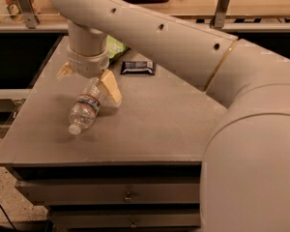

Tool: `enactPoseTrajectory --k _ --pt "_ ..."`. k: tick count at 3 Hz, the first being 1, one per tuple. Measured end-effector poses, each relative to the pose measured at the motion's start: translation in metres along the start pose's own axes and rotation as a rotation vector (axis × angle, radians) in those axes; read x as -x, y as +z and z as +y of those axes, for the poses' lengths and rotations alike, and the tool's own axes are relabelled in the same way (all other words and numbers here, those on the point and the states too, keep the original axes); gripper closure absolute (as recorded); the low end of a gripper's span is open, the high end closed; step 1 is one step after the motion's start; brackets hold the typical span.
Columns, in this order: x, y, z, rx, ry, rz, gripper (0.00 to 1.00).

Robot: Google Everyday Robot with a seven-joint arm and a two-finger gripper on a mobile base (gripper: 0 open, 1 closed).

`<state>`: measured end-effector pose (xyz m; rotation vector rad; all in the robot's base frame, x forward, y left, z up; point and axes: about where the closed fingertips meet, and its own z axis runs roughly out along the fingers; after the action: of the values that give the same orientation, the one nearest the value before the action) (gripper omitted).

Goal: Pick water bottle

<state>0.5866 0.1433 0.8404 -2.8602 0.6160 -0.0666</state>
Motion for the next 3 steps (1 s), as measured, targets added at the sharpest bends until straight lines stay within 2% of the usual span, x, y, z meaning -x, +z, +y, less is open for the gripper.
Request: enactPoseTrajectory --k 1,2,3 --pt "0.0127 0.026 -0.005 0.083 -0.08 -0.03 0.18" --pt "0.0138 0.0286 -0.0003 0.115 -0.092 -0.03 0.41" --pt "0.0138 0.0224 -0.0016 0.115 -0.092 -0.03 0.64"
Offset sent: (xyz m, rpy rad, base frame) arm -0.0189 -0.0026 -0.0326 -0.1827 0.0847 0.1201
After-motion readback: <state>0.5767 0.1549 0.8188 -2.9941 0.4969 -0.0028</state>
